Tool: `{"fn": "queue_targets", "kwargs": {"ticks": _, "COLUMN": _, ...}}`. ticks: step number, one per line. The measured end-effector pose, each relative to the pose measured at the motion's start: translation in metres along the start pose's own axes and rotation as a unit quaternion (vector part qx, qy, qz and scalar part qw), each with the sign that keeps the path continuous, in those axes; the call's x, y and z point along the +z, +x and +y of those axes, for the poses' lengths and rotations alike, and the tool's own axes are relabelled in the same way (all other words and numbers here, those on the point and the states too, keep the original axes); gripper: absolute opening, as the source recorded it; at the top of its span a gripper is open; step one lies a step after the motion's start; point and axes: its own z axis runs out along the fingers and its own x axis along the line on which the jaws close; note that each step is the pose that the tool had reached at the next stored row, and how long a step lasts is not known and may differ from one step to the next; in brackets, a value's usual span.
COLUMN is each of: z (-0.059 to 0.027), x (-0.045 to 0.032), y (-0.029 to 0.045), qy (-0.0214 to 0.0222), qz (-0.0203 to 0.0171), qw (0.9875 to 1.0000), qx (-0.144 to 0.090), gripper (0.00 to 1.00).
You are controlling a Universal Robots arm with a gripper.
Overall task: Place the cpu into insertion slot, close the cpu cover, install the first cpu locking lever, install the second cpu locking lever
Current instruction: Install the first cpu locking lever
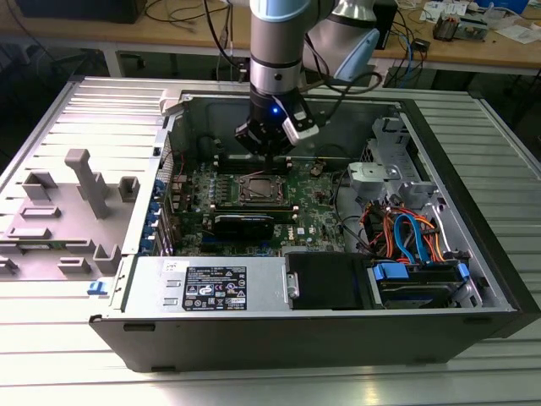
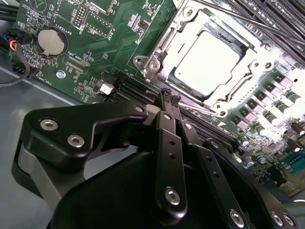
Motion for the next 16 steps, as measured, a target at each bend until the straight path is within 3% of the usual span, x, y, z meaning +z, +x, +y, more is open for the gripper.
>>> {"fn": "queue_targets", "kwargs": {"ticks": 16, "z": -0.0002, "x": 0.011, "y": -0.0021, "qy": 0.0001, "qz": 0.0, "qw": 1.0, "qx": 0.0, "gripper": 0.11}}
